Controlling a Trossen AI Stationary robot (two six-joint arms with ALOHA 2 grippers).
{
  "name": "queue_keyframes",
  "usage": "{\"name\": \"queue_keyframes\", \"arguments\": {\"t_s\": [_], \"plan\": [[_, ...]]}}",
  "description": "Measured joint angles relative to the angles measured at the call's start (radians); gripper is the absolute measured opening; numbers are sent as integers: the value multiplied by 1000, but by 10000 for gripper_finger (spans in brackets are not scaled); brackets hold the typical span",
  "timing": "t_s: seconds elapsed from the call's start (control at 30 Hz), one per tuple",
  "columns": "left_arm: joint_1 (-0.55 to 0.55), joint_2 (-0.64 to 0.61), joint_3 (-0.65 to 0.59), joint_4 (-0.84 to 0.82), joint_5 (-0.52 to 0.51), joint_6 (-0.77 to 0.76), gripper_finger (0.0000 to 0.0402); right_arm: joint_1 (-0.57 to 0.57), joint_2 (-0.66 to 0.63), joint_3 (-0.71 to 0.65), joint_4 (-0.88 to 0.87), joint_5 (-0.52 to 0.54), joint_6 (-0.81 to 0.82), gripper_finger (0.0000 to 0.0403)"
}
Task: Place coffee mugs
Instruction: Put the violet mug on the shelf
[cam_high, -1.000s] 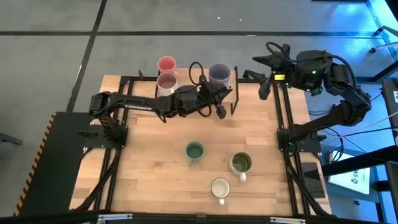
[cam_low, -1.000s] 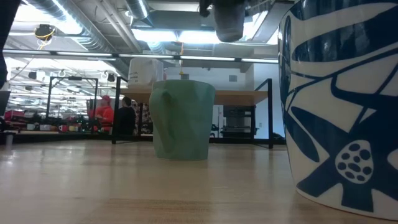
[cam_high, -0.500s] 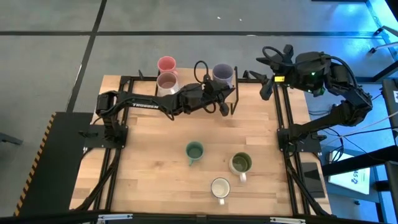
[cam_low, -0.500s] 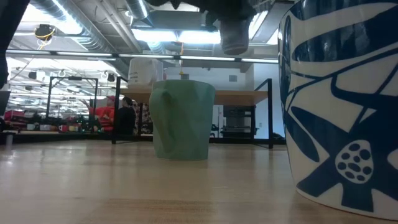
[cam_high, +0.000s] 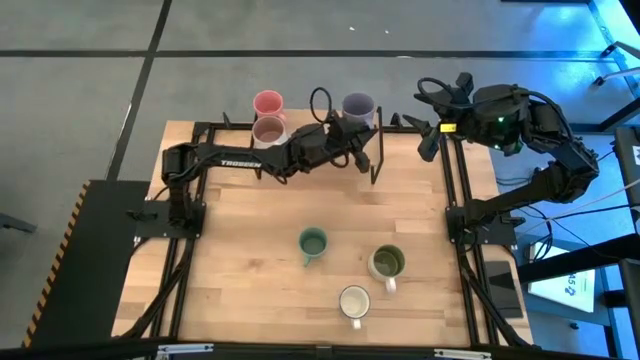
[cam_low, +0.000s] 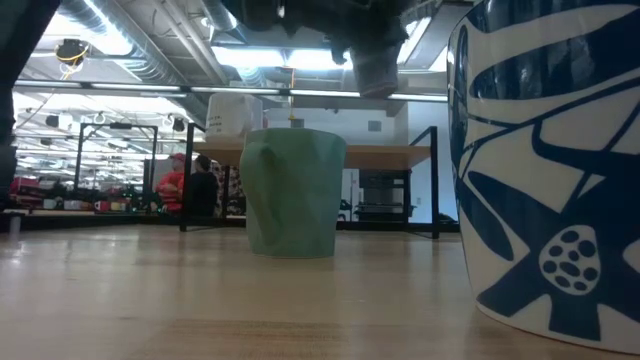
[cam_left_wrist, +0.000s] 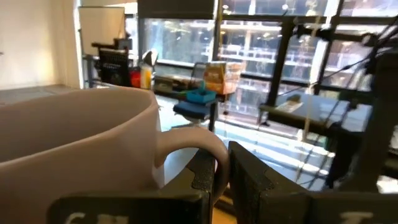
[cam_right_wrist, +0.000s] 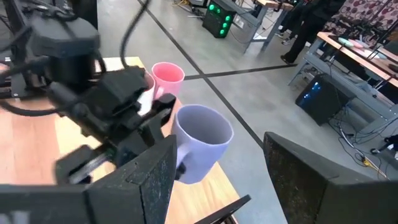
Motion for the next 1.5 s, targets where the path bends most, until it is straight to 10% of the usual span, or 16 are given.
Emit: {"name": "queue_keyframes", "arguments": {"t_s": [1.13, 1.5], "plan": [[50, 240, 1, 130, -5, -19, 22, 0, -38, 0, 0, -52, 14, 227], [37, 241, 1, 36, -53, -27, 121, 0, -40, 0, 1, -55, 13, 227]]}}
